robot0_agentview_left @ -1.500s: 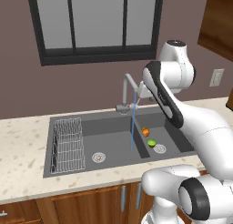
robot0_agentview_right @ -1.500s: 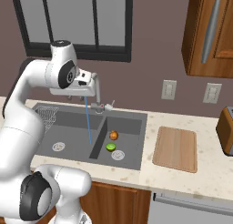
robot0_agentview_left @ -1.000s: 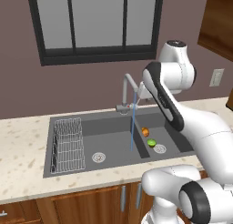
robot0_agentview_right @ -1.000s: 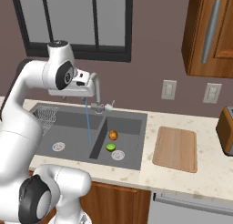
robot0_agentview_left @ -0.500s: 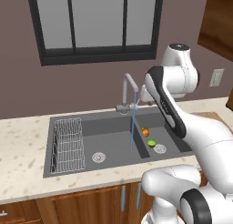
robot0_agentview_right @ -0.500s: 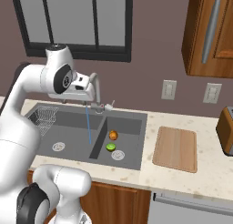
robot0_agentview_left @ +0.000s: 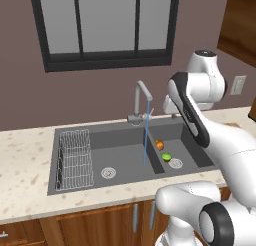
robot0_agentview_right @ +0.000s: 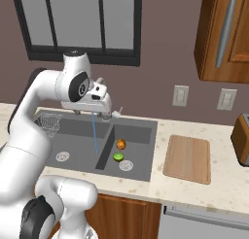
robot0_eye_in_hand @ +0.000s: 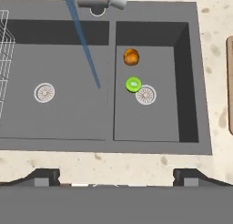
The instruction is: Pick the kiwi, peach from the sink and place them on the cutting board to airdry. Then turn off the sink faucet.
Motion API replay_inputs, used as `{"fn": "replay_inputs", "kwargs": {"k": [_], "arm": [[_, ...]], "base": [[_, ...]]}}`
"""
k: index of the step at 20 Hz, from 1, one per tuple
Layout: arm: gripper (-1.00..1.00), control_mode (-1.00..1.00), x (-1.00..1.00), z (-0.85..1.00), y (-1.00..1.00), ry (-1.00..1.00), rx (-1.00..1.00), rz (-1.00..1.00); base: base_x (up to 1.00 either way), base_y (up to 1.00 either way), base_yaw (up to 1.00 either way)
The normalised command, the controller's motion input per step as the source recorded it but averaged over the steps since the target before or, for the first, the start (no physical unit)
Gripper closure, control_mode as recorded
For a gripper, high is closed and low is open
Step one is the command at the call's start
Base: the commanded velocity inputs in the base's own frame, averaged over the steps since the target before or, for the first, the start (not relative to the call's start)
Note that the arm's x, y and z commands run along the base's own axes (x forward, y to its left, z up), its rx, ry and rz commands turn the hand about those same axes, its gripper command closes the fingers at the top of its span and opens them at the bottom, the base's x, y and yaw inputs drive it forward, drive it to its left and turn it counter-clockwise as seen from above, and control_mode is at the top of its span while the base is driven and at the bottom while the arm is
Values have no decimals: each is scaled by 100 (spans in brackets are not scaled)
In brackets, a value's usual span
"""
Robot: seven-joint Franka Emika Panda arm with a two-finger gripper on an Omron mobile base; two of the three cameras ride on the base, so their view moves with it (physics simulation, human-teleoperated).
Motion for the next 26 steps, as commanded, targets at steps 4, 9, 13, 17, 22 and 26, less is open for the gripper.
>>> {"fn": "replay_inputs", "kwargs": {"k": [4, 9, 13, 17, 22, 26], "arm": [[-100, -100, 0, -12, -18, 8, 0, 0], [-100, -100, 0, -11, -1, 5, 1, 0], [-100, -100, 0, -15, 0, 0, 1, 2], [-100, -100, 0, -27, -2, 0, 0, 4], [-100, -100, 0, -34, -4, 0, 0, 4], [-100, -100, 0, -33, -6, 0, 0, 4]], "base": [[0, 0, 0], [0, 0, 0], [0, 0, 0], [0, 0, 0], [0, 0, 0], [0, 0, 0]]}}
